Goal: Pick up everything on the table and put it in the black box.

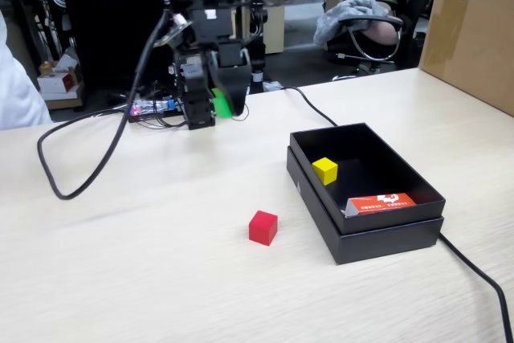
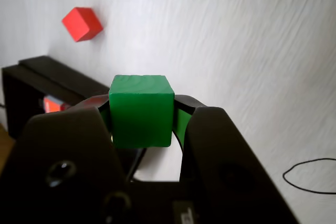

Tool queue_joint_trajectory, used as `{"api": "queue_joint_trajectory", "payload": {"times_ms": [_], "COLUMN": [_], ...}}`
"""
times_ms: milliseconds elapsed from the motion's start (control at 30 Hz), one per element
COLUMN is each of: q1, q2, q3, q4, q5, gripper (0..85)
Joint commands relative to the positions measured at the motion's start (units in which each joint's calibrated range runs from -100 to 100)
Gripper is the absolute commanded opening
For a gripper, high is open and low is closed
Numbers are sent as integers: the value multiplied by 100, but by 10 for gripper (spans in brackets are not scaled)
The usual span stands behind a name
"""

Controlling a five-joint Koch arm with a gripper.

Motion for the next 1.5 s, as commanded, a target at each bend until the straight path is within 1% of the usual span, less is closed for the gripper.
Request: {"api": "queue_joint_trajectory", "payload": {"times_ms": [0,100,133,167,200,267,300,333,367,500,733,867,967,1033,1133,1200,1300,1367,1400,1467], "q1": [361,723,899,908,923,938,943,962,991,1060,1118,1133,1128,1128,1143,1158,1167,1172,1172,1172], "q2": [-870,-961,-422,-124,657,1597,1701,2527,4432,5958,8092,8976,9297,9526,9676,9698,9676,9595,9561,9423], "q3": [-219,-83,597,887,1631,2547,2655,3480,5085,6010,7179,7343,7324,7279,7270,7225,7134,6962,6898,6835], "q4": [19,19,19,19,19,-16,-24,-171,-266,-257,-257,-257,-266,-292,-352,-404,-413,-413,-413,-413], "q5": [234,425,586,620,684,733,737,762,811,840,908,918,923,923,928,952,962,967,967,972], "gripper": [9,8,9,9,9,9,8,9,9,9,11,11,11,104,105,132,150,261,282,282]}}
